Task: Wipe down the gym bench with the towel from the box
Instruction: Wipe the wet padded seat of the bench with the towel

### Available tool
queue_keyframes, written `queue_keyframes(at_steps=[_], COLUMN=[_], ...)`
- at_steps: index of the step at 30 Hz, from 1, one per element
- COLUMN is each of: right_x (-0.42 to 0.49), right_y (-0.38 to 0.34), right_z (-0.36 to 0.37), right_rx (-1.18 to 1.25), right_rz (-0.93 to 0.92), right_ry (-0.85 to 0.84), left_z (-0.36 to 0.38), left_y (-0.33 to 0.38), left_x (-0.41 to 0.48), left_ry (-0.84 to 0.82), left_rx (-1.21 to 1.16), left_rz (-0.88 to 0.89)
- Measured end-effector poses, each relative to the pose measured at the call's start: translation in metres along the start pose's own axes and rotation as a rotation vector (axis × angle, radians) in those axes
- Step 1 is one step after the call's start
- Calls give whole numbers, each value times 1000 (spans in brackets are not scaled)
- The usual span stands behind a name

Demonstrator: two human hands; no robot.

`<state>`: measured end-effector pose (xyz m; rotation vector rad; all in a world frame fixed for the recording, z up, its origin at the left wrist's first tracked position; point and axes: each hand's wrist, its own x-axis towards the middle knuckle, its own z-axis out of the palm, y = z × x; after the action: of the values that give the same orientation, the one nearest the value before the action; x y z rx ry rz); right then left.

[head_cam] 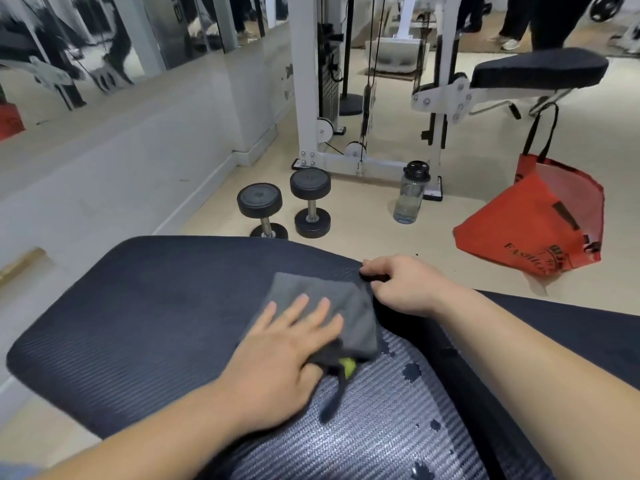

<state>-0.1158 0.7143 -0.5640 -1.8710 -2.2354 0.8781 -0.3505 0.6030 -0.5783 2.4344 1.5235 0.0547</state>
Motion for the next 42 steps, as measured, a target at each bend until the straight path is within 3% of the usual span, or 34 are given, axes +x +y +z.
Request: queue_keyframes(at_steps=[3, 6, 8, 11, 13, 14, 16, 19, 22, 25, 30, 38, 42], right_x=[-1, -3, -4, -7, -8, -10, -12, -15, -17, -19, -23, -21, -22], right_y=[0, -2, -3, -4, -5, -6, -7, -9, -14, -16, -18, -21, -21], right_z=[-2, 1, 6, 16, 19, 19, 17, 15, 15, 17, 19, 23, 21], right_rx=[-17, -45, -55, -58, -84, -87, -75, -92, -83, -97, -133, -162, -151], right_rz=[6, 4, 20, 13, -3, 1, 31, 49, 48, 51, 42, 55, 64], right_ry=[-6, 19, 59, 128, 126, 120, 122, 138, 152, 166, 154, 213, 218], left_z=[-12, -14, -3, 7, -2, -6, -14, -6, 6, -6, -11, -21, -18], left_y=[-41, -44, -10, 17, -12, -30, -54, -29, 10, -16, -18, -11, -38], left_x=[1, 19, 11, -36, -45, -42, -33, -32, -60, -64, -49, -52, -32], left_ry=[-89, 30, 65, -13, -70, -70, -7, 96, 26, -16, -51, -131, -56], left_rx=[-39, -66, -33, -6, -23, -22, -40, -29, 62, 71, 85, 225, 161], left_rz=[80, -190, -248, 14, 107, 81, -139, -396, -240, -128, -323, -231, -254])
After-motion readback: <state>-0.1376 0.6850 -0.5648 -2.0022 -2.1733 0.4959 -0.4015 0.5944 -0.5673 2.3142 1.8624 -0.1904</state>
